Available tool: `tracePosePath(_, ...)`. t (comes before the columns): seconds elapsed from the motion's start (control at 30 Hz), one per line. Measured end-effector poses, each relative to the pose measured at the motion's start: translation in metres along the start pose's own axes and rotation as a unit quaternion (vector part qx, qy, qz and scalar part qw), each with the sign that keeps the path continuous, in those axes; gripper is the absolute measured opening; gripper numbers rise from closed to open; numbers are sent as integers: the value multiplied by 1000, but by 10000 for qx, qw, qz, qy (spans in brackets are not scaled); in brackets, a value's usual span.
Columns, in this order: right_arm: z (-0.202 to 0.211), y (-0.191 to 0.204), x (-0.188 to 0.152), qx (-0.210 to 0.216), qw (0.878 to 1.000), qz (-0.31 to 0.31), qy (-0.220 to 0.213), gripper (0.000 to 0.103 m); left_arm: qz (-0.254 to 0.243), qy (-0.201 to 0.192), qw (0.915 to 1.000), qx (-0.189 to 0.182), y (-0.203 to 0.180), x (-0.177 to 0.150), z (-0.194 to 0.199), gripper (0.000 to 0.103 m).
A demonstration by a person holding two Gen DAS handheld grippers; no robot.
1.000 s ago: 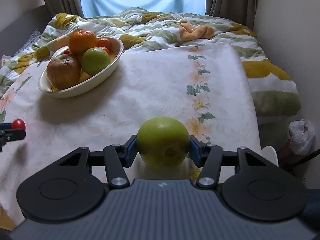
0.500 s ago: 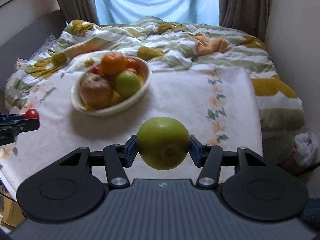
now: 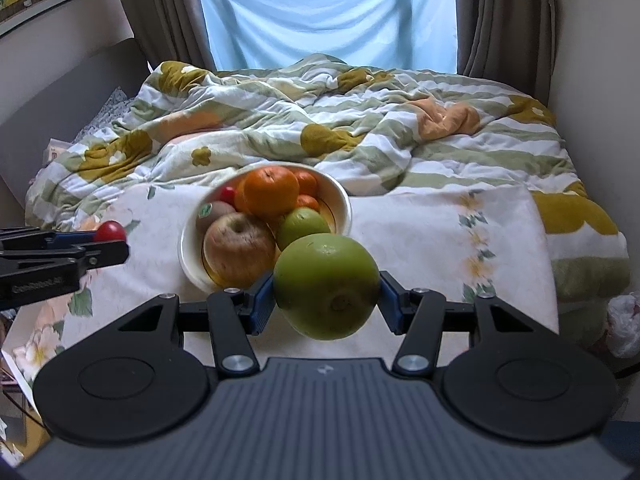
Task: Organize fruits
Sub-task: 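Carry both fruits over the bowl and release the tomato from the left gripper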
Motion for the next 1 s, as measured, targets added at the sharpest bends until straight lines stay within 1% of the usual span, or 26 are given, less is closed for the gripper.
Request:
tracePosePath(0.2, -20, 7, 13, -94, 9999, -100, 32, 69, -127, 228, 9995, -202, 6, 6, -35, 37)
tracePosePath(0.37, -35, 7, 19, -202, 9995, -219, 86, 69, -198, 500, 9979, -354, 8, 2, -60, 37)
tracePosePath(0.67, -50, 2, 23, -419, 9980, -454, 105, 69, -331, 782, 9948, -570, 9, -6, -80, 37)
tracePosePath(0.7, -50, 2, 24, -435, 9979, -479, 95, 69, -347, 793, 9946, -567, 9, -7, -81, 40)
tracePosePath(0.73, -50, 1, 25, -452, 9977, -498, 82, 69, -355, 803, 9946, -553, 9, -7, -81, 50)
tracePosePath(0.77, -50, 0, 26, -463, 9976, -507, 71, 69, -362, 800, 9950, -467, 10, -6, -81, 57)
tracePosePath(0.83, -51, -1, 28, -462, 9975, -524, 53, 69, -396, 732, 9961, -301, 14, -4, -77, 87)
tracePosePath(0.87, -52, -1, 30, -456, 9975, -529, 54, 69, -376, 666, 9966, -302, 15, -3, -74, 91)
tracePosePath(0.9, -52, -1, 31, -447, 9976, -527, 57, 69, -328, 601, 9972, -306, 16, -2, -70, 93)
tracePosePath(0.93, -53, -2, 33, -434, 9977, -520, 60, 69, -289, 564, 9976, -281, 18, 0, -66, 93)
tracePosePath(1.0, -54, -3, 36, -383, 9981, -483, 65, 69, -239, 565, 9981, -101, 23, 1, -60, 93)
Point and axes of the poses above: each gripper's, at about its wrist camera, not at the fingertips, and z roughly against the way its jaws point, y to its left, x to its top, the point moved 10 cm from there along -z, roughly the way its jaws point, and after that the axes turned 7 degrees about -z, right-handed, at the moved point
